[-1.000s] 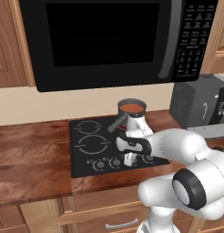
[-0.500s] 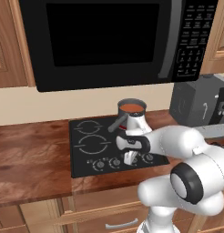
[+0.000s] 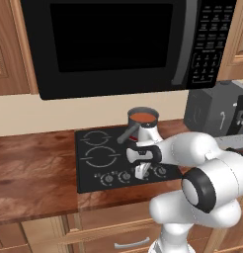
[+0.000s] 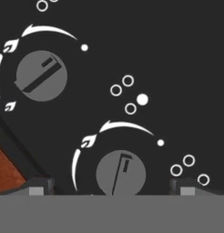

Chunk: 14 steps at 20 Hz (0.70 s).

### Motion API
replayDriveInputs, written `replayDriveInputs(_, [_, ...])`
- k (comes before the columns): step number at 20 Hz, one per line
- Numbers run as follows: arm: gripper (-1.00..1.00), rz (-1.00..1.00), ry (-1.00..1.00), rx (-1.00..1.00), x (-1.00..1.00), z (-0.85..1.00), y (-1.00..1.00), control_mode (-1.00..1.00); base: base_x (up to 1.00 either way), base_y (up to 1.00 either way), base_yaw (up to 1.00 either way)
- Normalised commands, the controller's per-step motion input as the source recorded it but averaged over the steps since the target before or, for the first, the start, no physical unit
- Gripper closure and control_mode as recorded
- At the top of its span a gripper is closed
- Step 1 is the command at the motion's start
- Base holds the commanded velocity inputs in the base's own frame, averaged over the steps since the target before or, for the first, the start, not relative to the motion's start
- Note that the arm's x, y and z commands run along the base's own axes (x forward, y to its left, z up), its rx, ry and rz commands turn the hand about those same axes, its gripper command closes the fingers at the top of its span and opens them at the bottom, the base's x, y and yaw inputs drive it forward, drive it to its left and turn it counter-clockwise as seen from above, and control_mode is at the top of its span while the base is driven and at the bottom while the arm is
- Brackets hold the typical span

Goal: Wait until the marinara sauce is simmered to a deep red color and then turn off the stove.

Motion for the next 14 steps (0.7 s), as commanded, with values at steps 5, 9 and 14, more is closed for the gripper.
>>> replayDriveInputs(5, [-1.00,0.00,0.00,0.00,0.07,-0.12,0.00,-1.00,0.00,0.00,0.00])
replayDriveInputs(9, [-1.00,0.00,0.00,0.00,0.08,-0.08,0.00,-1.00,0.00,0.00,0.00])
replayDriveInputs(14, [-1.00,0.00,0.00,0.00,0.08,-0.06,0.00,-1.00,0.00,0.00,0.00])
